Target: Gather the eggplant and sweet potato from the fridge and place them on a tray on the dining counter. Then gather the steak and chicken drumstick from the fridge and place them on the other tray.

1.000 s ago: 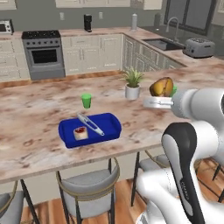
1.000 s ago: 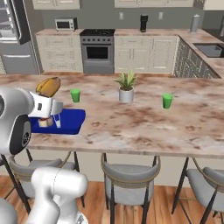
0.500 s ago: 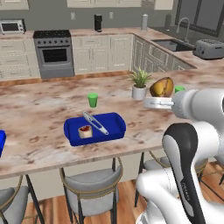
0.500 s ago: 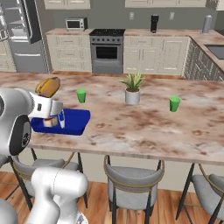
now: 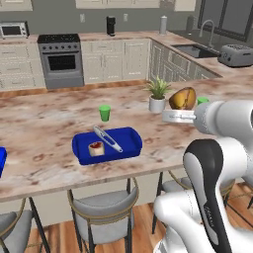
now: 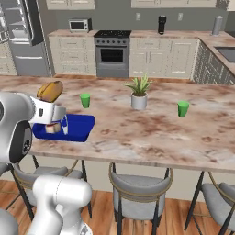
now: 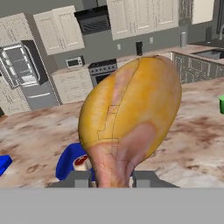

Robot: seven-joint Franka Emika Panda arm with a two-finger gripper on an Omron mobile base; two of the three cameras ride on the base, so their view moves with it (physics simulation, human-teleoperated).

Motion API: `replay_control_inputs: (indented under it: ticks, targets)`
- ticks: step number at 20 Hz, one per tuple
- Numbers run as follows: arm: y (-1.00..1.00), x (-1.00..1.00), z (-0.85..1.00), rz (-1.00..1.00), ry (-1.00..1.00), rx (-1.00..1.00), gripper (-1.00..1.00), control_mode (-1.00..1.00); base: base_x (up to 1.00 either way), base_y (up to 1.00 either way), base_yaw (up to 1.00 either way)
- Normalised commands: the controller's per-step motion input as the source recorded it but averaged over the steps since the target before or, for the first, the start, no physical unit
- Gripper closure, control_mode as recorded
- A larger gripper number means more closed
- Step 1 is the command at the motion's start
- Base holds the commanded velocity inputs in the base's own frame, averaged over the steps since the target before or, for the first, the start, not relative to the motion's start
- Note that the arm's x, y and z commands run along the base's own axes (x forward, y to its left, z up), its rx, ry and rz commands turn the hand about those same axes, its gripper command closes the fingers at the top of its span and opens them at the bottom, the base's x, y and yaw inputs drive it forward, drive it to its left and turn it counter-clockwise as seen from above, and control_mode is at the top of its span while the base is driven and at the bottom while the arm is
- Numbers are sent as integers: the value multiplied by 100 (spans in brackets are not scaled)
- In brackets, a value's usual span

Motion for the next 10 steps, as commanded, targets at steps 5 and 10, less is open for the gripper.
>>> replay_control_inputs:
  ticks: [5,10]
  targets:
    - [0,3,-4,2,1,0,100,-100,4,-1,2]
    - [0,27,-10,6,8,-2,100,-100,0,0,0]
